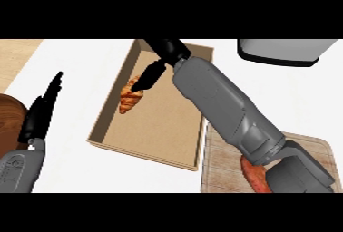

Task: Pick the croissant from the cutting board and place it in the cardboard box

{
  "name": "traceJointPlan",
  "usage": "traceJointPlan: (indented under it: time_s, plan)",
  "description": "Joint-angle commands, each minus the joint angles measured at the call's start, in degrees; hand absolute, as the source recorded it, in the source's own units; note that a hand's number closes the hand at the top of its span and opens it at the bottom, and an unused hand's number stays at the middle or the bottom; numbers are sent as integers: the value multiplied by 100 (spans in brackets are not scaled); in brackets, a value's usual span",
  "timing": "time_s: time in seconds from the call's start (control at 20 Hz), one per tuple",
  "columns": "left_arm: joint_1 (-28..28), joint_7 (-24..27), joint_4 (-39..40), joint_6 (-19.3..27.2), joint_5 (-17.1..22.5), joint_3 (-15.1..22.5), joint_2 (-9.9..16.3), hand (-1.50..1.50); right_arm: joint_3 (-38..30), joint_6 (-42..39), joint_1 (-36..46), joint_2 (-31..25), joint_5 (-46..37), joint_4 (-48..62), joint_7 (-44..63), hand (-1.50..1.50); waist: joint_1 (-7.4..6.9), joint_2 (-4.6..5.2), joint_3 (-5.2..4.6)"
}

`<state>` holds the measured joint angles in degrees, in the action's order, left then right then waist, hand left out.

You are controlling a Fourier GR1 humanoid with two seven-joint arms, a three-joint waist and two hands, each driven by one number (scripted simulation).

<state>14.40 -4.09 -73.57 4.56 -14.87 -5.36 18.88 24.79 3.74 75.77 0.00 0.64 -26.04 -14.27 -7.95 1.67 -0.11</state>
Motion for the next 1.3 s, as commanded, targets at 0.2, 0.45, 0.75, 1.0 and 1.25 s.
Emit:
traceJointPlan:
  time_s: [0.2,0.45,0.75,1.0,1.25]
  plan:
    - [-239,-28,-114,144,-30,-90,-27,0,-852,64,259,0,991,396,-603,-150,279,-31,9]
    - [-486,98,-189,-69,172,-334,220,0,-1270,-852,405,-532,1192,894,-936,-150,412,-45,9]
    - [-454,110,-208,-86,162,-419,316,0,-1499,-1202,671,-1210,1173,1488,-930,-150,395,-17,7]
    - [-336,-13,-158,0,67,-267,113,0,-1480,-1882,231,-1945,1035,1710,-1683,-150,405,26,14]
    - [-553,305,-220,163,6,-228,-38,0,-1335,-2575,239,-2553,809,1879,-1837,-150,333,48,14]
